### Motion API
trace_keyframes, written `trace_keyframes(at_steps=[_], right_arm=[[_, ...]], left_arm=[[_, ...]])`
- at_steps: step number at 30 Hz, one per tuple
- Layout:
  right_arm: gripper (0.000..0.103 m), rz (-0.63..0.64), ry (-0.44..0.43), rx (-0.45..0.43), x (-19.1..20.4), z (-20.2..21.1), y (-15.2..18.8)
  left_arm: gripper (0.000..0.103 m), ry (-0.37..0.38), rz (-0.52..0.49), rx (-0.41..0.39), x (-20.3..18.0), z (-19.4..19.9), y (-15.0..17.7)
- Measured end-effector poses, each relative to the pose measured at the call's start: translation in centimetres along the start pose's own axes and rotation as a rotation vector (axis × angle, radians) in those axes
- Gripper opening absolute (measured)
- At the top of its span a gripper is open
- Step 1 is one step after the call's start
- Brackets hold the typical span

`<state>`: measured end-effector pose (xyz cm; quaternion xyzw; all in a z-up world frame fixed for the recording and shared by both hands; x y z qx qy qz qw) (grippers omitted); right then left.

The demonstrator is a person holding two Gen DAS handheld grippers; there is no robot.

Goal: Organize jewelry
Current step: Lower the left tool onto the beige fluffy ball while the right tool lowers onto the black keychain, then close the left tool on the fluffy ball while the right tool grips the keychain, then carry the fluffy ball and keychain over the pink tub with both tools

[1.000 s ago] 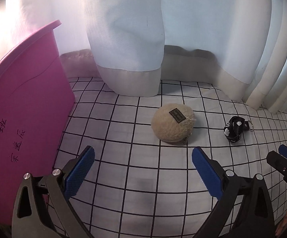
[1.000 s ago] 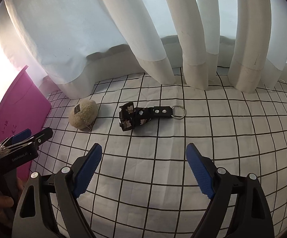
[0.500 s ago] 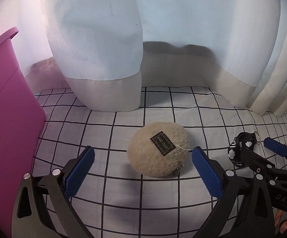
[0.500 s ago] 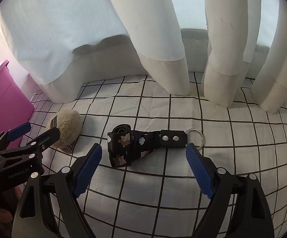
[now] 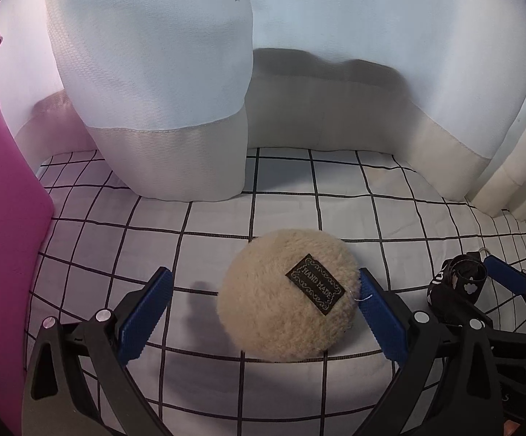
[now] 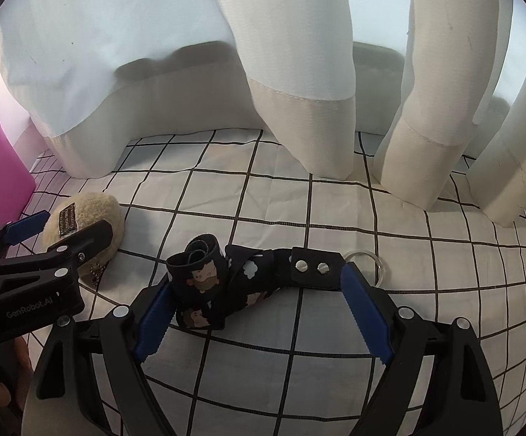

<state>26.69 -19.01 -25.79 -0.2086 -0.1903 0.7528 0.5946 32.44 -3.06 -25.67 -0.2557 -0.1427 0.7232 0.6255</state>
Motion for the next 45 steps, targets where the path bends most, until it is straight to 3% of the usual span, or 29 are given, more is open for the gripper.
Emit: trace_keyframes(at_steps=[3, 9, 13, 18, 21, 25, 32, 38, 45], right_arm=[[0.082, 0.03, 0.026, 0.002, 0.4, -0.2, 0.1], [0.077, 0.073, 0.052, -0.003, 1.6, -0.8, 0.2], [0.06, 0.086, 0.06, -0.01, 1.5, -0.3, 0.3], [0.026, 0.125, 0.057, -0.009, 2.2, -0.2, 0.1], [0.026, 0.12, 0.038, -0.014, 2.4, -0.1, -0.5], [0.025, 0.105, 0.008, -0.033, 2.1, 0.5, -0.6], [0.024, 0.086, -0.038, -0.084, 1.3, 3.5, -0.8], [0.024, 0.108, -0.069, -0.135, 0.0, 7.5, -1.7], [0.024, 0.18, -0.076, -0.18, -0.2, 12.3, -2.5]], left_arm=[[0.097, 0.009, 0.025, 0.048, 0.1, -1.2, 0.3], [0.096, -0.027, -0.009, 0.027, -0.2, -1.7, 0.2], [0.091, -0.04, -0.003, 0.018, -0.2, -1.6, 0.2], [0.067, -0.035, -0.007, 0.011, -1.0, -0.8, 0.6], [0.06, -0.036, 0.0, 0.021, -1.2, -0.6, 0.5], [0.059, -0.032, 0.037, 0.042, -1.3, 0.1, 0.6], [0.059, -0.035, 0.036, -0.007, -2.2, 3.1, 0.6], [0.059, -0.012, 0.043, -0.064, -3.2, 8.0, 0.7], [0.059, 0.005, 0.068, -0.142, -2.9, 14.1, -1.6]])
Point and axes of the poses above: each gripper's, at about its wrist camera, not at the fingertips, and z roughly against the way its jaws point, x to its left, y to its underside, the point moved 10 cm from there along -z, roughly the way its jaws point, and after that the axes turned 15 degrees about z, right-handed, at the moved point
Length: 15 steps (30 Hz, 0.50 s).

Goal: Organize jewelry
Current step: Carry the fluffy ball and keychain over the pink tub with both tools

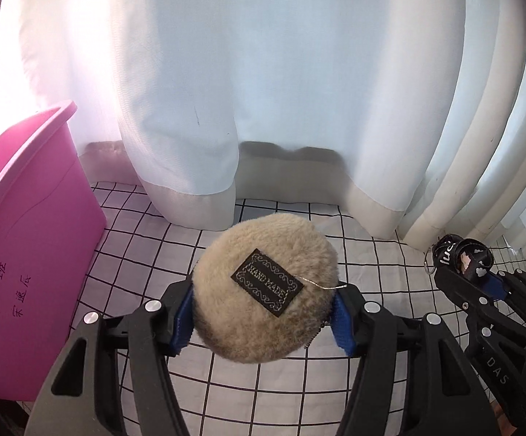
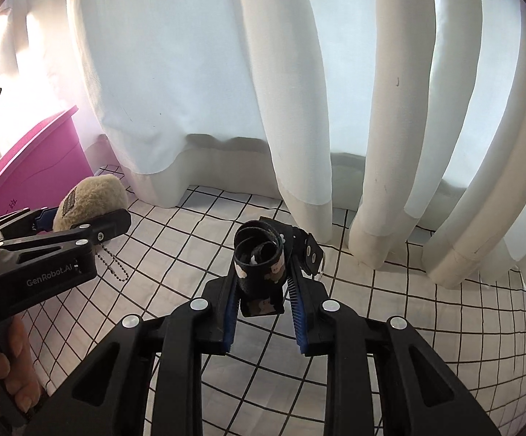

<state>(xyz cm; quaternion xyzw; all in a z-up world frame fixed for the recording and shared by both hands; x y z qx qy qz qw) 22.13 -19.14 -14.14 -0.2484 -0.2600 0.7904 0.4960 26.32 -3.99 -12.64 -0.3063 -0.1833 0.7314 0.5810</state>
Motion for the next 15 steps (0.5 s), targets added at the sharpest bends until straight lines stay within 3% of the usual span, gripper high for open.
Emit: trace_keyframes(at_steps=[6, 15], right_arm=[[0.024, 0.081, -0.038, -0.062, 0.9, 4.0, -2.2], [0.024, 0.23, -0.168, -0.21, 6.7, 7.3, -7.5]], left_arm=[[0.059, -0.031, 0.052, -0.079, 1.2, 4.4, -0.5], [0.059, -0.142, 0.183, -0.202, 6.2, 11.9, -1.2]])
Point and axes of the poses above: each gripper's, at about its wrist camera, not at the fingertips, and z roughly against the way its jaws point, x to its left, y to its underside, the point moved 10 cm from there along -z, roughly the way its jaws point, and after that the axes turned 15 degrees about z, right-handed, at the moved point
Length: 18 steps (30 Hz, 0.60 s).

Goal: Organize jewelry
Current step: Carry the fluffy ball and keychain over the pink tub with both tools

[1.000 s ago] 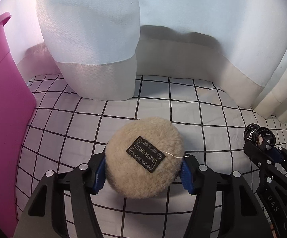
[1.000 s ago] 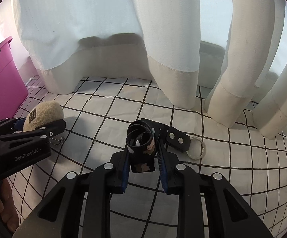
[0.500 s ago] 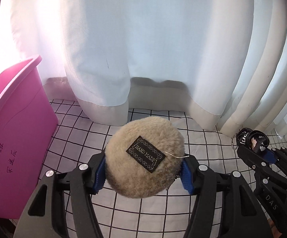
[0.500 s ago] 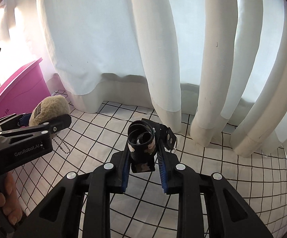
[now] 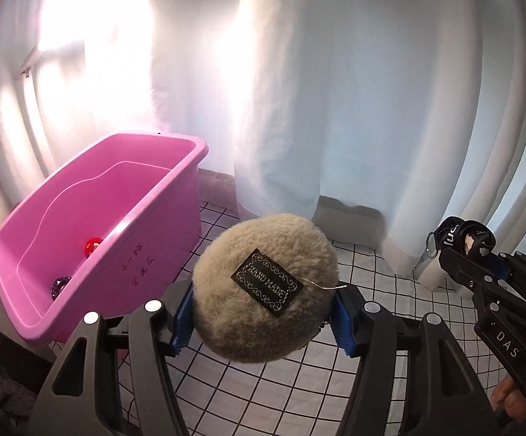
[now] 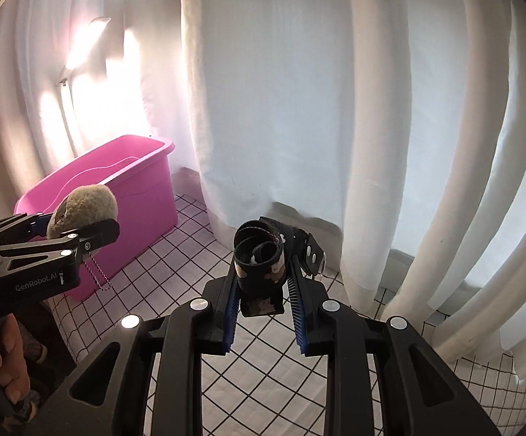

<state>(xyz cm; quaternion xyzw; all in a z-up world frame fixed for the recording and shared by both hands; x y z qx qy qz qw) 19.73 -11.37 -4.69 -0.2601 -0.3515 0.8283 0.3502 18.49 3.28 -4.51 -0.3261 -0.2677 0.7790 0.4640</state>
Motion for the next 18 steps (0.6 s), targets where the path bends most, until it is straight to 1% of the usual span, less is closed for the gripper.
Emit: trace_keyframes(at_steps=[5, 11, 14, 18], right_arm=[[0.024, 0.08, -0.087, -0.071, 4.0, 0.3, -4.0], [0.024, 0.156, -0.175, -0.121, 9.5, 0.1, -9.1], [0.024, 0.172, -0.215, -0.142, 12.0, -0.5, -11.8], [0.024, 0.2, -0.239, -0.157, 15.3, -2.1, -15.5]], left_arm=[[0.059, -0.071, 0.067, -0.063, 4.0, 3.2, -1.6], [0.059, -0.148, 0.134, -0.123, 9.7, 6.4, -3.9], [0.059, -0.169, 0.163, -0.154, 12.9, 7.7, -5.7], [0.059, -0.187, 0.181, -0.177, 16.9, 8.4, -8.3]])
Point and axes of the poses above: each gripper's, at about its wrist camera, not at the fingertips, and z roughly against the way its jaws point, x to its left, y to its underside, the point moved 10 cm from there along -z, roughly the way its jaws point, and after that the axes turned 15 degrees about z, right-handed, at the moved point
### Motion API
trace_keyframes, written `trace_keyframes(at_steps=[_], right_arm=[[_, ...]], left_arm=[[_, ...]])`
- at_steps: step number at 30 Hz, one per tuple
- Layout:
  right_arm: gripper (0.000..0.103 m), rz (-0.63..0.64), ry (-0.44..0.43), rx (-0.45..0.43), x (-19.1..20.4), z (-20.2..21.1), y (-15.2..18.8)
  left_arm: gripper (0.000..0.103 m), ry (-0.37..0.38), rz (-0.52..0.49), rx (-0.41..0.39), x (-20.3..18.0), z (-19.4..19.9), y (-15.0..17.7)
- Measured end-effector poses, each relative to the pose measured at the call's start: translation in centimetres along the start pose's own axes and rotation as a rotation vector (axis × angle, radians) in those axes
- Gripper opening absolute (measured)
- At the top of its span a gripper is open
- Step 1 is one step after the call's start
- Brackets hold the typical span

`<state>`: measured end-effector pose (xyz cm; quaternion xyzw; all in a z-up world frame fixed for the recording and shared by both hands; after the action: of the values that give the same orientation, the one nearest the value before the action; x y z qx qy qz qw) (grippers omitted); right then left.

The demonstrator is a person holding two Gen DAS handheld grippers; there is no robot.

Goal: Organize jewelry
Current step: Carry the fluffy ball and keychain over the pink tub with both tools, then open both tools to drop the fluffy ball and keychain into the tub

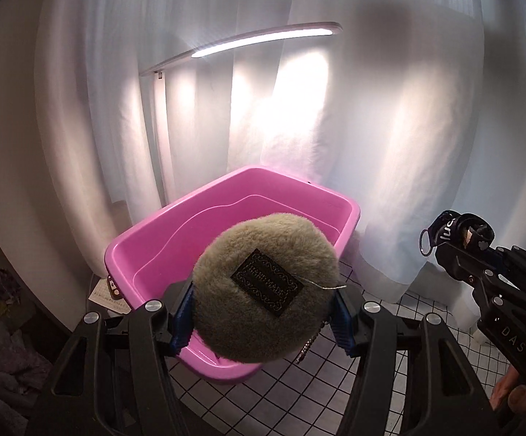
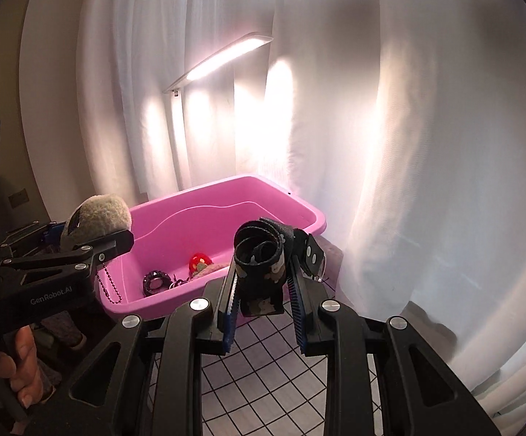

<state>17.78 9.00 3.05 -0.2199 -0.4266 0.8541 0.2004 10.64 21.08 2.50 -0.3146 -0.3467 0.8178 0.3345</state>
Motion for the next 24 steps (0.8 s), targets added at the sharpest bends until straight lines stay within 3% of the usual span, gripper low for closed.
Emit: trace_keyframes(at_steps=[5, 12, 24], right_arm=[[0.024, 0.003, -0.077, 0.004, 2.9, -4.7, -3.9], [0.024, -0.087, -0.167, 0.1, 4.1, -12.8, -5.8], [0.024, -0.195, -0.187, 0.346, 3.4, -21.9, -2.4]], left_arm=[[0.059, -0.012, 0.021, -0.007, 3.8, -2.5, -3.5], [0.059, 0.004, 0.03, 0.08, 6.8, -8.5, -5.0], [0.063, 0.021, 0.043, 0.324, 7.8, -16.7, -3.3]])
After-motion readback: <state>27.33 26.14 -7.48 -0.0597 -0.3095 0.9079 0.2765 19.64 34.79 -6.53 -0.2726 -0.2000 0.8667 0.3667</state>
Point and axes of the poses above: each gripper's, at about its wrist camera, not at the fingertips, and z roughly against the way its jaws point, x to its left, y to its underside, the point moved 10 cm from there along -z, roughly the way its jaws point, and after that the axes turned 15 degrees about z, right-handed, at the moved point
